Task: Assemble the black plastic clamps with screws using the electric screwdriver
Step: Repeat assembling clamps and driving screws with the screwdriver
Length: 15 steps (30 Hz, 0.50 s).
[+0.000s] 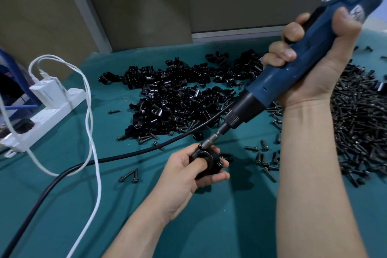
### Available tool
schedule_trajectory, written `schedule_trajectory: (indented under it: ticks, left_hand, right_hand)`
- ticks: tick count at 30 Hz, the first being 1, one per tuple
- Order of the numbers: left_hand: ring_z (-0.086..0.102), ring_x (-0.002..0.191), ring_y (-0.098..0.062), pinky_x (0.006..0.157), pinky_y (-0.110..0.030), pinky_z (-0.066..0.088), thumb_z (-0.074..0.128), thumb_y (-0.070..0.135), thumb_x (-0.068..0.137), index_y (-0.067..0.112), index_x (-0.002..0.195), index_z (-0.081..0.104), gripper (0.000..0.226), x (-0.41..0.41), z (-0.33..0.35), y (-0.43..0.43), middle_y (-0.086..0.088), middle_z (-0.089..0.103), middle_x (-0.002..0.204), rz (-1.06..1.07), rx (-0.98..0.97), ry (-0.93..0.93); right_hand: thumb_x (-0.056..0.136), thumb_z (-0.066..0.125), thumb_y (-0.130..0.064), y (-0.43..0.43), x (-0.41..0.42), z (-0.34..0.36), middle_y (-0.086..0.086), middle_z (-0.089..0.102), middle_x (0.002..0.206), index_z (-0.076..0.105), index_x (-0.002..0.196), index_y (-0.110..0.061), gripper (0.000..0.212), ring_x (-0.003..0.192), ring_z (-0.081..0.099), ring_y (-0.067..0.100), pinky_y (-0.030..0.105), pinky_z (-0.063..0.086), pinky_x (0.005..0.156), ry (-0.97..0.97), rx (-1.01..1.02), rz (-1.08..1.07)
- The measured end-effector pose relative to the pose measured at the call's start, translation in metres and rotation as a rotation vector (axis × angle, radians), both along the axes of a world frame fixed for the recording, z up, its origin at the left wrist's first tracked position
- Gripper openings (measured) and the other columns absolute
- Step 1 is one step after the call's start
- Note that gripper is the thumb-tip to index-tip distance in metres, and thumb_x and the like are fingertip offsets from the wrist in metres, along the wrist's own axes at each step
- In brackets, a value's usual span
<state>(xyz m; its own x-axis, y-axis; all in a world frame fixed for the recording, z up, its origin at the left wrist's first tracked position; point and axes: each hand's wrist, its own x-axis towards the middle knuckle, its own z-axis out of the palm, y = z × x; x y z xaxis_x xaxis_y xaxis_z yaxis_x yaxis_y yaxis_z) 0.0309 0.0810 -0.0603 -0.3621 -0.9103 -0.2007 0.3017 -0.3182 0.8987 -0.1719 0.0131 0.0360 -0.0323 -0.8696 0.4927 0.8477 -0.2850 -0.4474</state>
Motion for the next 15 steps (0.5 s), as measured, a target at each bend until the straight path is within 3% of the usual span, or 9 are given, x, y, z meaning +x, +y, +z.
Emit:
schedule_trajectory:
  ticks: [15]
  left_hand:
    - [0.071, 0.066, -0.024, 0.057, -0.019, 0.056, 0.037, -0.010, 0.097, -0.003, 0.095, 0.063, 0.027, 0.0011, 0.0022, -0.0004, -0.017, 0.072, 0.078, -0.021, 0.031, -0.007]
  right_hand:
    - [0.051, 0.088, -0.026, -0.0007, 0.0009, 0.0002, 0.005, 0.060, 0.064, 0.056, 0.083, -0.005, 0.050, 0.042, 0.051, 0.017, 0.024, 0.042, 0.042, -0.019, -0.047, 0.048]
